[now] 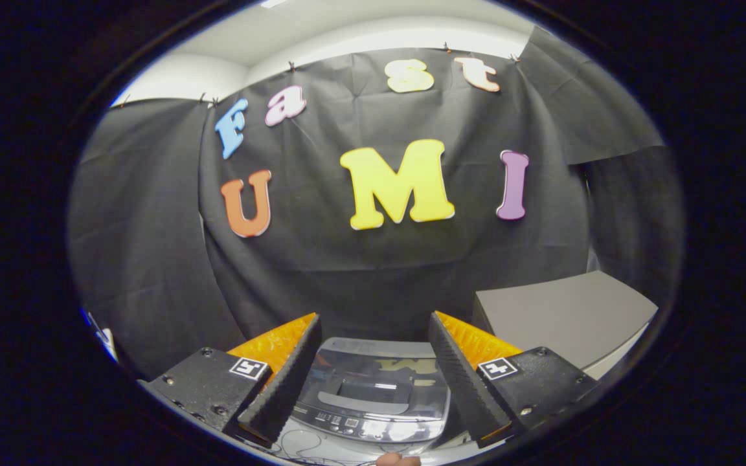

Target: Put the clothes into the washing machine and then close the washing machine lid.

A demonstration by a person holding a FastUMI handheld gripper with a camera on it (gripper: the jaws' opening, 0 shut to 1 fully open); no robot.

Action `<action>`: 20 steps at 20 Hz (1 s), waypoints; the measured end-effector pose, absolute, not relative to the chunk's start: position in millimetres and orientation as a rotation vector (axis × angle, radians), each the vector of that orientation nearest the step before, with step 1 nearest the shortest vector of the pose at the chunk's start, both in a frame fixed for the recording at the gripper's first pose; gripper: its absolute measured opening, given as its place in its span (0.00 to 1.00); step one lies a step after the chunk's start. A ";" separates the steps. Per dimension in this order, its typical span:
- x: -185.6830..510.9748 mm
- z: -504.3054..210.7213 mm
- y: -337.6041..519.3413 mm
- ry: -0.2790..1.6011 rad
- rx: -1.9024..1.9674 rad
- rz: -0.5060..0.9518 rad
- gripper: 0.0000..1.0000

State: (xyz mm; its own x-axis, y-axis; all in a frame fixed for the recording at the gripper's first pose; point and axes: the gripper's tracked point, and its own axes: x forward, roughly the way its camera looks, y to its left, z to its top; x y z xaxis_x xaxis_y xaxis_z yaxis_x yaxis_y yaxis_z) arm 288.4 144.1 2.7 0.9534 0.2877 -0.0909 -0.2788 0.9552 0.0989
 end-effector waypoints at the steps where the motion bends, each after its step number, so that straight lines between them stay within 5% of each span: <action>1: 278.4 13.7 132.2 0.087 0.086 0.280 1.00; 20: 114.7 56.9 -77.7 -0.050 0.030 0.209 1.00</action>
State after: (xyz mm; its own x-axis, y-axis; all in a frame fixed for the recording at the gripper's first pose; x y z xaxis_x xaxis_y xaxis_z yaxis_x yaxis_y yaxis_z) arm 114.7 -77.7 56.9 0.9769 0.2070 0.0525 -0.2085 0.9777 0.0249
